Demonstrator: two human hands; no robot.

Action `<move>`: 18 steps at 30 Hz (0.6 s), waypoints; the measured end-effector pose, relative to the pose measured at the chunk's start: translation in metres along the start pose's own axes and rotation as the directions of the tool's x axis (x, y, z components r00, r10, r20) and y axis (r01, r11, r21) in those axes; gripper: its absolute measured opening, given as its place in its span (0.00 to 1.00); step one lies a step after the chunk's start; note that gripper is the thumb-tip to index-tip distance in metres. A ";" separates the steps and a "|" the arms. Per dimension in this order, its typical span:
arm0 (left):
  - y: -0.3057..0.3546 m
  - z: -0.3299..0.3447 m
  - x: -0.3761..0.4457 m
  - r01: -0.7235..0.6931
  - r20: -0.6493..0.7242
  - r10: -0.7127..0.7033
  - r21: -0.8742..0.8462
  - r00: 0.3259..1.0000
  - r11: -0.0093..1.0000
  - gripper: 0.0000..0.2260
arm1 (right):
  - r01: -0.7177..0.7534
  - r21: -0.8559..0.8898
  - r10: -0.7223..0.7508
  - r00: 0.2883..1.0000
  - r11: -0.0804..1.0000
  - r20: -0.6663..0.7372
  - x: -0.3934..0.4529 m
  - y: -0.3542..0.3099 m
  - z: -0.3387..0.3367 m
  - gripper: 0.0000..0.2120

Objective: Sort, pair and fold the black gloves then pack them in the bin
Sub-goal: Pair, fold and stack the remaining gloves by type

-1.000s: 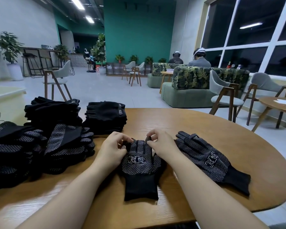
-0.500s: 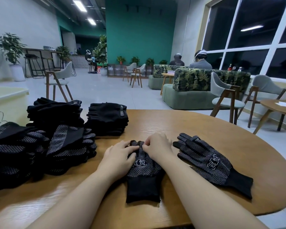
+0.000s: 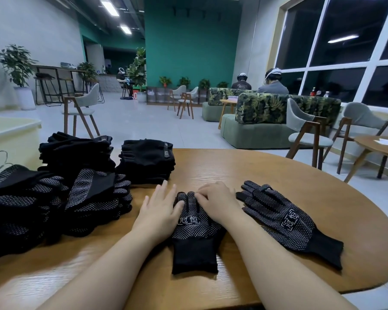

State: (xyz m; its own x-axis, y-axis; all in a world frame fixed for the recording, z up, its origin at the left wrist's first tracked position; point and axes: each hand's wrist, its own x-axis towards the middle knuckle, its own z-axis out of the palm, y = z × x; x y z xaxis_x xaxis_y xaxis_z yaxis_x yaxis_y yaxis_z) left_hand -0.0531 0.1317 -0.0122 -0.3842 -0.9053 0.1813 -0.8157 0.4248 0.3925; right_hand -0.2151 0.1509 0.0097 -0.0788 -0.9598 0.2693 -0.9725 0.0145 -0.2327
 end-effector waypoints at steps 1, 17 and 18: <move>-0.002 -0.001 -0.002 -0.015 -0.014 0.015 -0.024 1.000 1.000 0.25 | -0.007 0.026 0.007 1.000 1.000 -0.004 -0.004 0.002 -0.006 0.15; -0.005 -0.025 -0.071 -0.441 0.291 0.504 -0.258 0.813 0.860 0.20 | 0.027 0.006 -0.027 0.960 1.000 0.278 -0.085 0.019 -0.005 0.29; -0.006 -0.027 -0.073 -0.446 0.284 0.513 -0.268 0.810 0.854 0.19 | 0.022 0.004 -0.022 0.962 1.000 0.272 -0.085 0.018 -0.005 0.29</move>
State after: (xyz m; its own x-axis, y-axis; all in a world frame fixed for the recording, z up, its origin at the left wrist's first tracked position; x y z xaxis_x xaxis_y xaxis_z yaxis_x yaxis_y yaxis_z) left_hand -0.0088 0.1954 -0.0034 -0.8523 -0.5149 0.0919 -0.4093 0.7660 0.4956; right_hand -0.2272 0.2345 -0.0129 0.0056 -0.9999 0.0100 -0.9731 -0.0078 -0.2301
